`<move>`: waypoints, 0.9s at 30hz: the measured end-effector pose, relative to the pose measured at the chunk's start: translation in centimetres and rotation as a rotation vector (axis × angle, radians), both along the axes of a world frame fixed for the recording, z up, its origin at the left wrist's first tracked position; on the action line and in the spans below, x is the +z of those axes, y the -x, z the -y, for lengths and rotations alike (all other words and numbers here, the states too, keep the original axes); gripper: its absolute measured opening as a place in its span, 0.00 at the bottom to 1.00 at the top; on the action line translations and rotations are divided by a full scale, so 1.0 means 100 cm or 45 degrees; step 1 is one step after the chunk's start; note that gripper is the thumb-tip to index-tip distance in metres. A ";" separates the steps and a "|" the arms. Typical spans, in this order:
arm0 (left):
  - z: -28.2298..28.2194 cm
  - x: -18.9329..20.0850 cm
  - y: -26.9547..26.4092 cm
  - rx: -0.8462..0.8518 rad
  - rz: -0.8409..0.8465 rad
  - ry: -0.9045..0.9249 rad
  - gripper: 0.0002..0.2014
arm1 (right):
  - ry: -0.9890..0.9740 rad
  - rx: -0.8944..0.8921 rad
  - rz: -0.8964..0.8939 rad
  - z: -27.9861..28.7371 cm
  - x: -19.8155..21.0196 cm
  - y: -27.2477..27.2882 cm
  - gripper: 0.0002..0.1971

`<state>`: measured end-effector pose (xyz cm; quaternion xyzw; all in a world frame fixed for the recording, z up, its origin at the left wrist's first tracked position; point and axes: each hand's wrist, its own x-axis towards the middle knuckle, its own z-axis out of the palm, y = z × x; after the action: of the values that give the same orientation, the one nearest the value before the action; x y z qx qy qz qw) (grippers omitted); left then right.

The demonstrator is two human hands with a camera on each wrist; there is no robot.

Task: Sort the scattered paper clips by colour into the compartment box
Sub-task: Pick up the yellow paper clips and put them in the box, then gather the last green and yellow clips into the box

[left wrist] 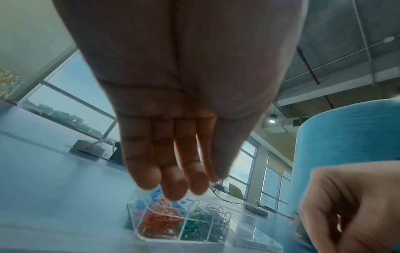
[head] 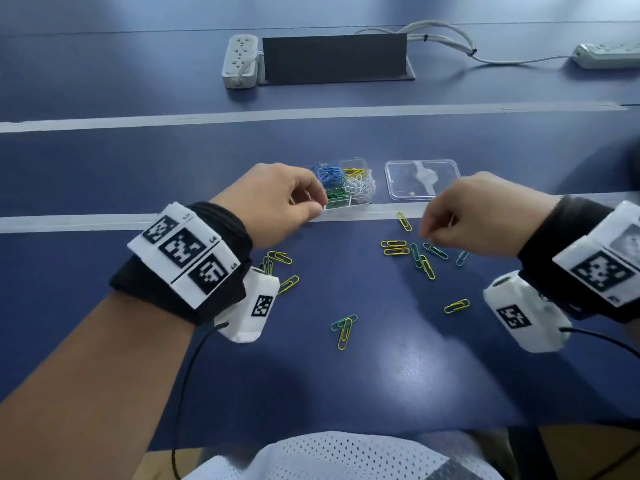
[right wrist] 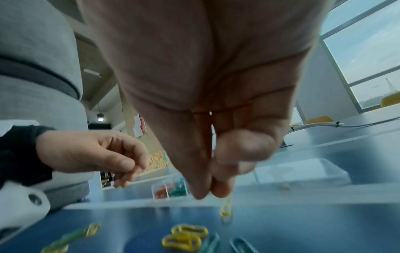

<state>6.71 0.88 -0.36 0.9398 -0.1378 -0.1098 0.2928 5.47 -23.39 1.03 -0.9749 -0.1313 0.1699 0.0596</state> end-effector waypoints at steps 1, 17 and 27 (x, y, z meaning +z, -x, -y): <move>-0.004 0.000 0.004 -0.027 -0.027 -0.052 0.04 | 0.046 -0.013 -0.005 0.003 -0.004 0.003 0.06; -0.036 -0.006 0.026 0.081 -0.145 -0.516 0.13 | 0.009 -0.073 -0.012 -0.002 -0.023 0.010 0.11; -0.029 -0.010 0.033 0.190 -0.183 -0.643 0.07 | -0.044 -0.144 0.016 0.043 -0.030 0.011 0.09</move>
<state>3.41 3.73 -1.34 0.9804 -0.0153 -0.1853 0.0654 4.40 -27.64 -1.94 -0.9806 -0.0793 0.1578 0.0853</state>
